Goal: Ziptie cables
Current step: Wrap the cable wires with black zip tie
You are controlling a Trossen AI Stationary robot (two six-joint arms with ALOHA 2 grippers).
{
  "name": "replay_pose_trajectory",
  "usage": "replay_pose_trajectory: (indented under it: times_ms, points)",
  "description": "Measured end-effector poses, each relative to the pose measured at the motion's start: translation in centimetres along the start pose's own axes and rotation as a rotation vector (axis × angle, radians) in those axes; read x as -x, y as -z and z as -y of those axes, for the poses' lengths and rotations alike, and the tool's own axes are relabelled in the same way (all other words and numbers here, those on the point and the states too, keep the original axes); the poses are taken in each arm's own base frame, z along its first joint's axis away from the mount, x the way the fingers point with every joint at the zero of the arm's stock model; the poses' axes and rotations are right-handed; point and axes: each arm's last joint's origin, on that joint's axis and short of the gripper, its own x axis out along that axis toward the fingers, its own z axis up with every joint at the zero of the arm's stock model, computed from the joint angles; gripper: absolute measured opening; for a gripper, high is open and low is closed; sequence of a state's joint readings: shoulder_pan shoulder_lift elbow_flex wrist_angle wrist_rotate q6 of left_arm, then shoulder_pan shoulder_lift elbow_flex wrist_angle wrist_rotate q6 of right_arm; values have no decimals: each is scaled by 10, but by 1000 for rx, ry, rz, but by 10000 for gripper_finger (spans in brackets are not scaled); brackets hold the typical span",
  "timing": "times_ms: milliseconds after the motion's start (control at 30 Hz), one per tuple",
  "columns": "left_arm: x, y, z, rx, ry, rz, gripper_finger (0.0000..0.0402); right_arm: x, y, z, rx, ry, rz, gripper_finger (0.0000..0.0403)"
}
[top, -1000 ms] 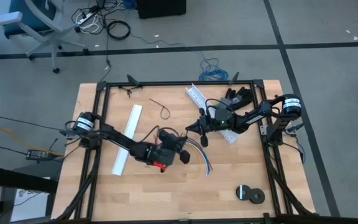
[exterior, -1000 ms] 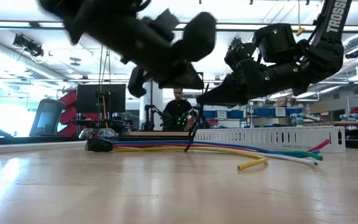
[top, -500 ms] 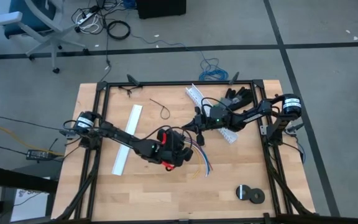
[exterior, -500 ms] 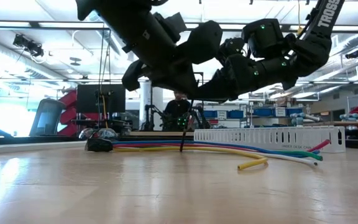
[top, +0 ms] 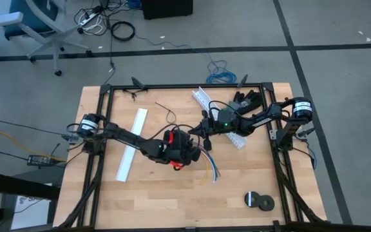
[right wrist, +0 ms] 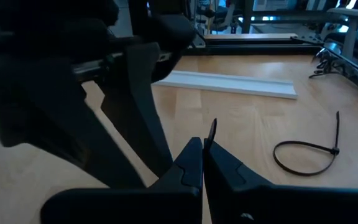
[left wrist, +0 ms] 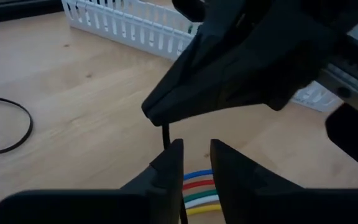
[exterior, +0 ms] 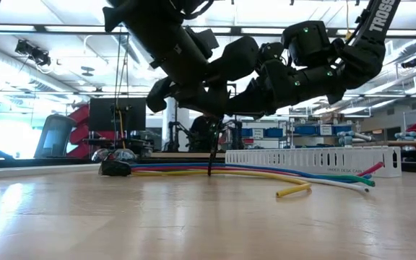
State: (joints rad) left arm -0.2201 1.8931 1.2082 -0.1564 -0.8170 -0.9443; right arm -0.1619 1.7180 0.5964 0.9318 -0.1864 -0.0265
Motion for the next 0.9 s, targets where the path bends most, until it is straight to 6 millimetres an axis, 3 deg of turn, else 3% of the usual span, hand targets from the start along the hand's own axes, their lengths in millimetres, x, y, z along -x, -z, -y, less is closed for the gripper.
replay_pose_trajectory:
  times_ms: [300, 900]
  points:
    - [-3, 0, -5, -19, -10, -48, 9, 1, -1, 3, -3, -9, 16, 0]
    - [-2, 6, -10, -74, -43, -111, 2, -3, -9, 8, -5, -19, 44, 0]
